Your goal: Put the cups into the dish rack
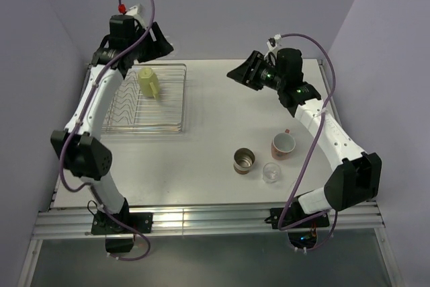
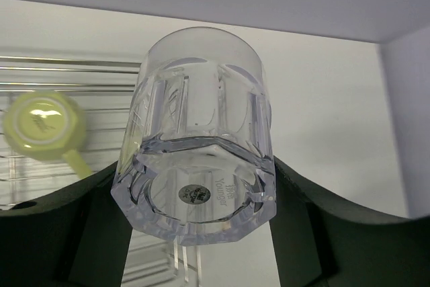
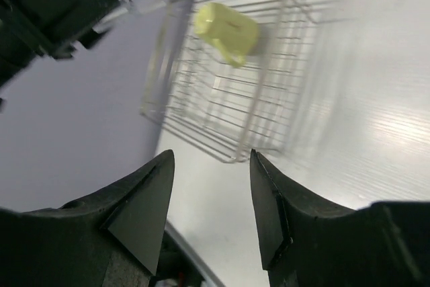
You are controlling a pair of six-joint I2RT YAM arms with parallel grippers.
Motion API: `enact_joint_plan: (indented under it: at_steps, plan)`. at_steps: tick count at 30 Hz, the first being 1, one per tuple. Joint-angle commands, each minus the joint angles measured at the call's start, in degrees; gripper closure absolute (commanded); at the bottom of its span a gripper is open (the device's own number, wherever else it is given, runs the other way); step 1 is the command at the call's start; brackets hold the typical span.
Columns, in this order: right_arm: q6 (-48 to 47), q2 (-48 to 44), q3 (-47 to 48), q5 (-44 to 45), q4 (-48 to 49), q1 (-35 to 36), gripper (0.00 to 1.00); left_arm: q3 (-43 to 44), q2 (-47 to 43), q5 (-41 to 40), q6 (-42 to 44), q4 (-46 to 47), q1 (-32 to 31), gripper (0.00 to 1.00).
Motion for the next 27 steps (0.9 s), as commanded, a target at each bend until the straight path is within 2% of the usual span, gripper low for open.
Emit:
enact_joint_plan:
  at_steps: [1,3,6,12,27]
  plan:
    - [-6.8,-2.0,2.2,6.5,-6.9,0.0,0.43,11.3,7.6,-11.7,8.2,-12.8,-0.7,1.0]
    - [-8.1,-2.2,2.0,7.2,-7.6,0.0,0.43,16.9,12.5,-13.9,9.7,-16.4,-0.9,1.0]
    - [-9.3,-2.2,2.0,7.8,-8.9,0.1,0.43,21.0,16.5,-14.7,10.9,-17.5,-1.0,1.0]
    - [-10.5,-2.1,1.0,8.3,-9.8,0.2,0.44,24.3,21.4,-17.8,12.2,-18.7,-2.3,1.0]
    - [-11.8,-2.1,-2.5,8.8,-8.9,0.3,0.44,24.0,29.1,-21.2,11.6,-18.7,-5.3,1.0]
